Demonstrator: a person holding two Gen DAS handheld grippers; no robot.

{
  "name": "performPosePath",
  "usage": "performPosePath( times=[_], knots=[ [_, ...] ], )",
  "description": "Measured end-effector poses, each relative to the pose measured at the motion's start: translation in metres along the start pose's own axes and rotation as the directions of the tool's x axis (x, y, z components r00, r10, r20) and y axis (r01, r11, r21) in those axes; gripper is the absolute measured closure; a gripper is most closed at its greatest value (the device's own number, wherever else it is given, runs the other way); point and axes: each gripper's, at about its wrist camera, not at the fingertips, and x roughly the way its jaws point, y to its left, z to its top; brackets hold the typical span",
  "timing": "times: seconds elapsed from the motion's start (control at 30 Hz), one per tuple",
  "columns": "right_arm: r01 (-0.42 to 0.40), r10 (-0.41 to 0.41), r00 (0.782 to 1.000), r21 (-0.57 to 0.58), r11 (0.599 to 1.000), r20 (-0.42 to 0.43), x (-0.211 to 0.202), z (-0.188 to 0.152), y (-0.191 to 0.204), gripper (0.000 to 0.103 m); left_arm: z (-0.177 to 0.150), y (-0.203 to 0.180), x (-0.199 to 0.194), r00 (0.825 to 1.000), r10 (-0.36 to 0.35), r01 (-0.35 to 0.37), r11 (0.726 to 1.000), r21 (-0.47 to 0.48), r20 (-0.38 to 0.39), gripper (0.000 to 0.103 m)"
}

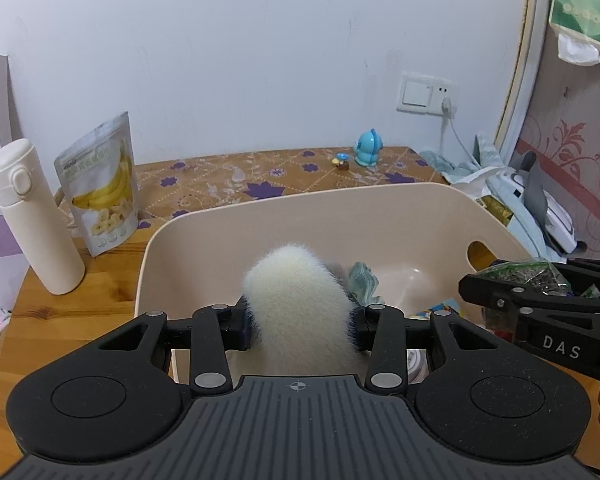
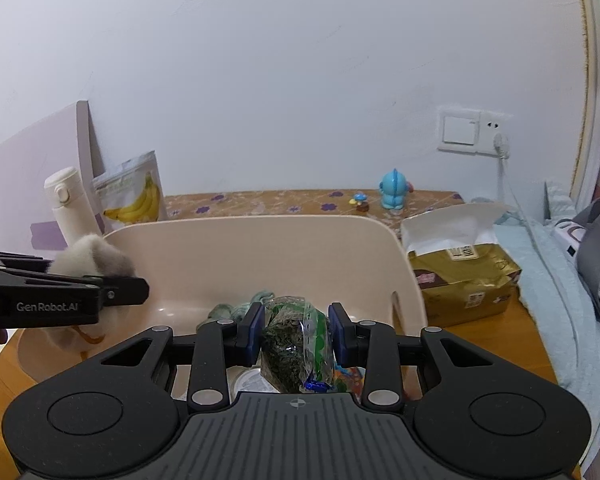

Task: Organize objects
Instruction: 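Carry the white plush with left tool while right tool carries green snack bag over bin, then open both tools to drop the plush and snack bag into the bin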

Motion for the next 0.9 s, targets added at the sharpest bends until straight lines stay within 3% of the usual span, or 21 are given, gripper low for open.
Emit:
performPosePath(
  times=[0.47,0.57,0.6,0.77,0.87,0.9],
  knots=[
    [-0.012,0.012,0.997,0.002,1.000,-0.076,0.015,-0.008,0.002,0.070,-0.008,-0.005,0.014,0.998,0.002,0.000,1.000,0.026,-0.067,0.060],
    [-0.015,0.014,0.994,-0.007,1.000,-0.106,0.019,-0.009,0.002,0.068,-0.010,-0.007,0.016,0.996,0.007,-0.005,1.000,0.030,-0.086,0.055],
    [-0.015,0.014,0.994,-0.010,1.000,-0.111,0.019,-0.010,0.002,0.060,-0.011,-0.008,0.016,0.996,0.009,-0.006,1.000,0.028,-0.087,0.054],
    [-0.020,0.019,0.995,-0.003,1.000,-0.098,0.014,-0.010,0.002,0.058,-0.011,-0.007,0.009,0.998,-0.001,0.002,1.000,0.002,-0.068,0.041],
    [-0.030,0.029,0.996,-0.005,1.000,-0.087,0.009,-0.009,0.003,0.046,-0.008,-0.008,0.003,0.999,0.013,-0.013,1.000,0.002,-0.052,0.041],
    [-0.034,0.033,0.996,-0.006,0.999,-0.079,0.006,-0.008,0.004,0.037,-0.008,-0.009,0.001,0.999,0.015,-0.015,1.000,0.004,-0.046,0.040]
  ],
)
